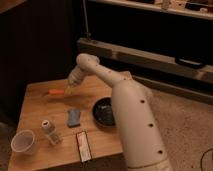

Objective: Place the pepper on the white sponge

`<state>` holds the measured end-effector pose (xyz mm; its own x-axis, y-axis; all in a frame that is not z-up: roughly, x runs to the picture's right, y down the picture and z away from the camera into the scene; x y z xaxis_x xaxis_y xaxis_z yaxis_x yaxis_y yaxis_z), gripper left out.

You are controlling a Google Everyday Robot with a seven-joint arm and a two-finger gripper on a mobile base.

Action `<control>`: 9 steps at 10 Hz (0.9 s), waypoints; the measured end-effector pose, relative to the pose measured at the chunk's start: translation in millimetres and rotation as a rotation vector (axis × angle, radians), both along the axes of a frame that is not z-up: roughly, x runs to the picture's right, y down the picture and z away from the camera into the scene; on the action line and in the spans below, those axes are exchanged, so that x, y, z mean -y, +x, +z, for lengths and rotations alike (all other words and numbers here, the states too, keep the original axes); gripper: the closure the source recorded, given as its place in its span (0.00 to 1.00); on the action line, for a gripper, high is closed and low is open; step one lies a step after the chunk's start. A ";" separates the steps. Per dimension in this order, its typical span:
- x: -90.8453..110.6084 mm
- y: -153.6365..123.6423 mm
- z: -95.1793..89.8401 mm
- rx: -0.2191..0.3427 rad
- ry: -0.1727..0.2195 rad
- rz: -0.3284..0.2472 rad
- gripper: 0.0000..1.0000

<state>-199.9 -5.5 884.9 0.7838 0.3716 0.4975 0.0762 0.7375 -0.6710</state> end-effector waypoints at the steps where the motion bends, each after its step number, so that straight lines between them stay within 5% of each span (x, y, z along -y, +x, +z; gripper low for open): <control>1: -5.8 17.7 -5.8 -0.005 -0.006 0.000 0.82; 5: -44.9 85.9 -38.1 -0.025 -0.039 -0.020 0.82; 9: -101.2 71.8 -68.3 0.015 -0.086 -0.103 0.82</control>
